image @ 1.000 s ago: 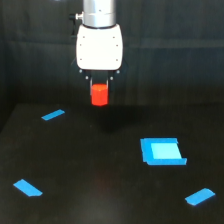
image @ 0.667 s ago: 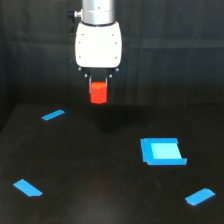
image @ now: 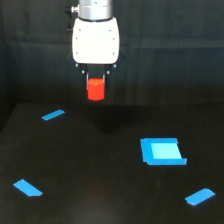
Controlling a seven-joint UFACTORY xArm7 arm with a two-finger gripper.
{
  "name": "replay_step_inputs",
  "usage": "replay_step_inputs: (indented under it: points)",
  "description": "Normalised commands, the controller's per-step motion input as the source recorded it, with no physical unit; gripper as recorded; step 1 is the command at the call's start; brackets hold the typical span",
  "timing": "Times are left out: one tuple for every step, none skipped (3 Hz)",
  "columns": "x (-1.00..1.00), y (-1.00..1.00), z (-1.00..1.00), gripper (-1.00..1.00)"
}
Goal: Pick up the red object from the table
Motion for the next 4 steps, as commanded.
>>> replay_step_inputs:
  points:
    - [-0.02,-0.25,0.52,-0.61]
    - [-0.12,-0.19,0.32,-0.62]
    - [-0.13,-0.13,0.39,-0.62]
    - [-0.09,-0.06,0.34,-0.62]
